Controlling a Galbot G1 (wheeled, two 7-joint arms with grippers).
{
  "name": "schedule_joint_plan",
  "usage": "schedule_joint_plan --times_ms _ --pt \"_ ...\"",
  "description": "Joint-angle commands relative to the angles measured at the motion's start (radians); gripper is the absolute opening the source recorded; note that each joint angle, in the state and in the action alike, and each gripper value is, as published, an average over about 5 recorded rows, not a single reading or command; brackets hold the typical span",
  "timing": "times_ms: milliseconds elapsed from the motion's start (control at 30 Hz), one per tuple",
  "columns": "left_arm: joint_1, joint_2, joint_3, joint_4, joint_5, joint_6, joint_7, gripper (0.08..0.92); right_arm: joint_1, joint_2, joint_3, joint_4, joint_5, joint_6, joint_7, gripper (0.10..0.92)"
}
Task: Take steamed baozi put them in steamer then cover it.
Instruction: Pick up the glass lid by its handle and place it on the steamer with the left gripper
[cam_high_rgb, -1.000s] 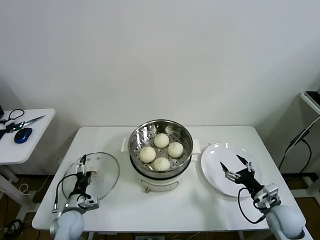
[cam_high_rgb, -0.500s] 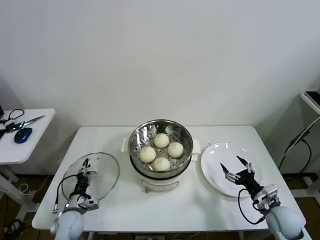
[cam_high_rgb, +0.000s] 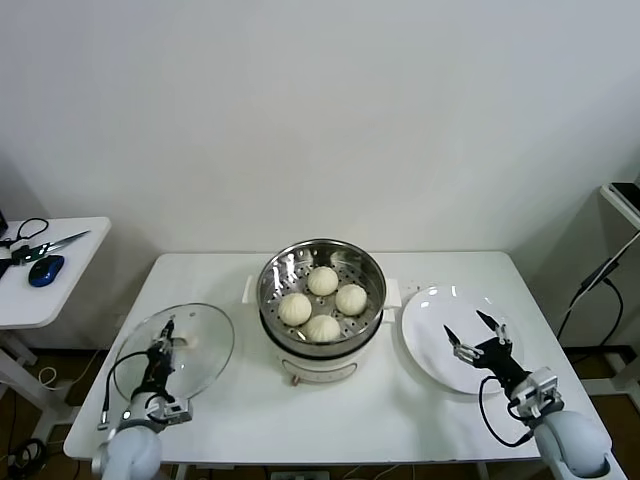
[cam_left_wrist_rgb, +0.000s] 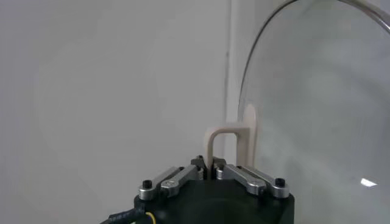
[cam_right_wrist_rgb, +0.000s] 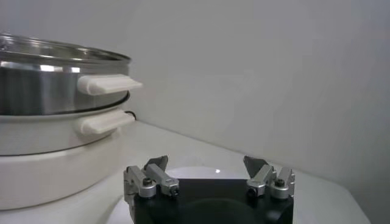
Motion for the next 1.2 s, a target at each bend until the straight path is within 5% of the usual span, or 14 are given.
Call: schedule_joint_plan --times_ms 33,367,500,767,967,1200 --pt "0.136 0.065 -0.02 -0.295 -0.033 0.065 0.013 0.148 0.007 -0.005 0.013 -0.013 -0.001 0.008 -0.003 0.823" --pt "0.238 0.199 -0.009 -0.605 -0.051 0.273 0.085 0.148 0.043 -0.019 0.009 -0.052 -0.007 0.016 -0.008 0.823" --pt "0.227 0.313 0.069 -0.69 -0.094 0.416 0.11 0.148 0.059 -0.023 -0.001 -0.067 -0.012 0.02 -0.01 0.823" --pt "-0.033 0.523 0.397 -0.707 -0.153 0.655 0.243 0.148 0.094 -0.013 -0.023 -0.104 -0.032 0.034 -0.014 0.823" --pt "-0.333 0.424 0.709 -0.667 -0.04 0.765 0.51 0.148 0.102 -0.016 -0.015 -0.121 -0.033 0.04 -0.02 0.823" --pt "-0.463 0.202 0.866 -0.539 0.108 0.798 0.608 0.148 0.097 -0.014 0.005 -0.14 -0.036 0.054 -0.025 0.823"
